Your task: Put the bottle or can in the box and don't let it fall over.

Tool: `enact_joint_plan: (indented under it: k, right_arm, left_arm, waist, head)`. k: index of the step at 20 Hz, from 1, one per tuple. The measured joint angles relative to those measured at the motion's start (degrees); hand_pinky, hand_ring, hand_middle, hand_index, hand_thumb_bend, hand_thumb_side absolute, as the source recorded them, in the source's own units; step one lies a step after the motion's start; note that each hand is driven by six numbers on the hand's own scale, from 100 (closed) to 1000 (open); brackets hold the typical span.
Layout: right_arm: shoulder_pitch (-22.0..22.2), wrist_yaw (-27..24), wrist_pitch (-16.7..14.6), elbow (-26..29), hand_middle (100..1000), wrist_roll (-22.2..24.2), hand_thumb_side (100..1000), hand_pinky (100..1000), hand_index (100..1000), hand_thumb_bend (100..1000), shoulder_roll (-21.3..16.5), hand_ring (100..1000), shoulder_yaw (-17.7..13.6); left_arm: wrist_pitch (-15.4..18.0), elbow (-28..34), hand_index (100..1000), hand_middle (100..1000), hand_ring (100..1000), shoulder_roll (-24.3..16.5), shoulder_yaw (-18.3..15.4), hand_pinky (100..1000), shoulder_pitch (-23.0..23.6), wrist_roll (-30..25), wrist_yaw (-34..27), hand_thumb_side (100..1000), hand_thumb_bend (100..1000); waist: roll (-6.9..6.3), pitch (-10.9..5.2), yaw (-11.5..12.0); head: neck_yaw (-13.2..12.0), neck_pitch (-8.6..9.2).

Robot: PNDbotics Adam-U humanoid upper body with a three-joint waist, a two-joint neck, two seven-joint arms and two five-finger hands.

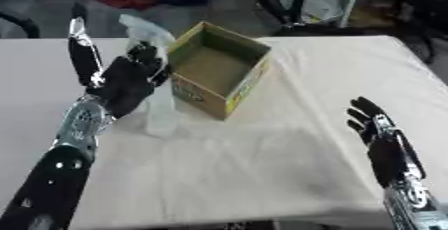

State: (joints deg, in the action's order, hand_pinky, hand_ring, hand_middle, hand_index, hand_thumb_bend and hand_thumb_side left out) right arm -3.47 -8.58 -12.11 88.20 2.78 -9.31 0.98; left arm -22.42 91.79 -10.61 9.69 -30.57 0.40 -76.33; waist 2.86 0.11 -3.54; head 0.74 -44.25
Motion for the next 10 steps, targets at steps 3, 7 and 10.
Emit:
enact_joint_plan:
  k: [3,7,10]
  right_arm:
    - [0.0,0.0,0.0,0.0,914,0.2,885,944,928,100,0.0,942,0.2]
    - [-0.2,-0.1,0.2,-0.3,913,0.6,887,944,929,100,0.5,941,0.7]
    - [-1.0,-0.2,0.3,-0.5,913,1.5,888,944,929,100,1.1,941,1.6]
  left_arm:
    - [0.5,0.1,981,248,221,-0.4,0.0,491,-3.9,0.4,-0.7,1000,657]
    - [1.3,-1.7,981,252,238,-2.2,-0.1,508,-9.9,0.0,0.1,1000,631]
    - [2.1,-5.1,980,257,254,-3.2,-0.4,525,-14.6,-1.4,2.8,1000,610]
  waist:
    - [0.04,-0.02,-0.5]
    - [0.27,-0.02,-2.4]
    - [0.54,0.01,-4.6]
  head:
    - [-0.4,0.0]
    - [-1.8,0.0]
    - [-3.6,0.0]
